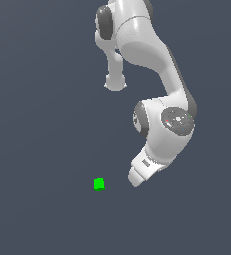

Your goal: Stack the red cube on top of the green cube.

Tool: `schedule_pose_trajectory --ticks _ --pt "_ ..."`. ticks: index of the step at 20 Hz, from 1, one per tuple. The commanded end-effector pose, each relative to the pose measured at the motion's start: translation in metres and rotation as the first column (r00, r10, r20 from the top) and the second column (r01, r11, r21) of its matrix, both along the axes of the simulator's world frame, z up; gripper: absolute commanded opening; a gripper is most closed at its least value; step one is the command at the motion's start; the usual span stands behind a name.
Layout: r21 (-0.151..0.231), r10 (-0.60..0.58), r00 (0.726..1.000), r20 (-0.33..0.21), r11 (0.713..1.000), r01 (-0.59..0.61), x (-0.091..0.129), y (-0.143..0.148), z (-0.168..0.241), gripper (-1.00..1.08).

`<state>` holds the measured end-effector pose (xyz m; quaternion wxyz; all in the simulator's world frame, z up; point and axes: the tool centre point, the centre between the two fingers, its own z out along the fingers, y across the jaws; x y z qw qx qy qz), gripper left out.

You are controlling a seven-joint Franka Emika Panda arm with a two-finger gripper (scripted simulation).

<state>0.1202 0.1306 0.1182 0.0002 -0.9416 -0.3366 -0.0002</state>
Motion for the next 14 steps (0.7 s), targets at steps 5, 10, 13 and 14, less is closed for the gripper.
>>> schedule_pose_trajectory --ticks 5,10,13,14 --pt "0.000 -0.001 1.000 0.000 1.000 0.001 0.004 -0.036 -0.010 -1.00" --pt "0.000 -0.001 1.000 0.000 1.000 0.001 0.010 -0.086 -0.024 -1.00" --pt "0.000 -0.001 1.000 0.000 1.000 0.001 0.014 -0.117 -0.033 -1.00" --pt "0.000 -0.001 1.000 0.000 1.000 0.001 0.015 -0.126 -0.036 -1.00"
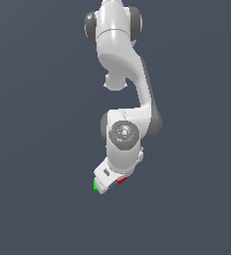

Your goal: Stack the red cube on top of the green cube.

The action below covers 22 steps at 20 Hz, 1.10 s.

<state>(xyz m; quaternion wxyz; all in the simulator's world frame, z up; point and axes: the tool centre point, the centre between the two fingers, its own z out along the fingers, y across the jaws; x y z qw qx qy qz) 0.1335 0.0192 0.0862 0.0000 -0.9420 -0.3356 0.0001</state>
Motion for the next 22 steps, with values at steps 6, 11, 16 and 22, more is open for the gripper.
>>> schedule_pose_trajectory --ticks 6,11,16,22 --pt "0.000 0.001 1.000 0.001 1.000 -0.001 0.010 -0.065 -0.019 -1.00" --pt "0.000 0.001 1.000 0.001 1.000 -0.001 0.014 -0.085 -0.025 -1.00" --pt "0.000 0.001 1.000 0.001 1.000 -0.001 0.016 -0.090 -0.026 -1.00" --pt "0.000 0.001 1.000 0.001 1.000 -0.001 0.016 -0.090 -0.026 1.00"
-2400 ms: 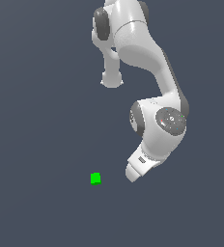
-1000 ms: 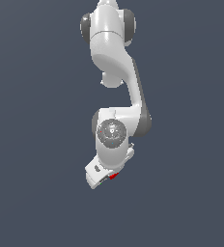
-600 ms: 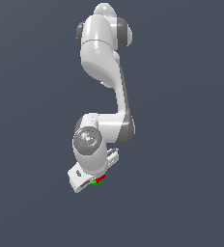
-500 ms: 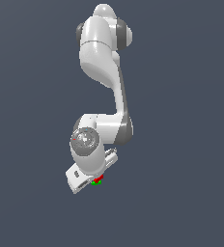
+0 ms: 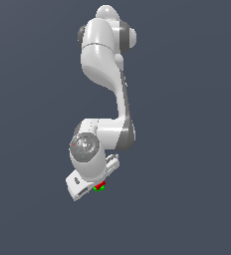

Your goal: Stack the red cube on top of the green cube.

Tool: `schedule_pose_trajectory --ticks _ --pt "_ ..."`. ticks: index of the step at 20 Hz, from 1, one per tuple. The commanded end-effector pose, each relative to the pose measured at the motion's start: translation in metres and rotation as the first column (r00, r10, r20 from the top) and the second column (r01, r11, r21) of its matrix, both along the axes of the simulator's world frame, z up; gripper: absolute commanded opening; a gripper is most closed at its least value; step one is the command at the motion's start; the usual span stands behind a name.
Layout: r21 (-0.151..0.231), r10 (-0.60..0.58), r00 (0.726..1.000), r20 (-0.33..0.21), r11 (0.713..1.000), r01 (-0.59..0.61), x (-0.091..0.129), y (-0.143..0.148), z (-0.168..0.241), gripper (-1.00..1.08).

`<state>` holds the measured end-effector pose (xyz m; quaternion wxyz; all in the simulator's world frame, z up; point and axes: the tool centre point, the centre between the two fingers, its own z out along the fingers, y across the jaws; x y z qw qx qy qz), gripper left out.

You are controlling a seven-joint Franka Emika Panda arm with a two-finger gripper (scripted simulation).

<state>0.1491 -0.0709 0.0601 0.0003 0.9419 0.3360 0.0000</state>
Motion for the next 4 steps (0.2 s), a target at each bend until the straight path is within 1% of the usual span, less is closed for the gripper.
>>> schedule_pose_trajectory --ticks 1,4 --pt "0.000 0.000 1.000 0.000 1.000 0.000 0.0001 0.0000 0.0000 1.00" --pt "0.000 0.000 1.000 0.000 1.000 0.000 0.0001 0.0000 0.0000 1.00"
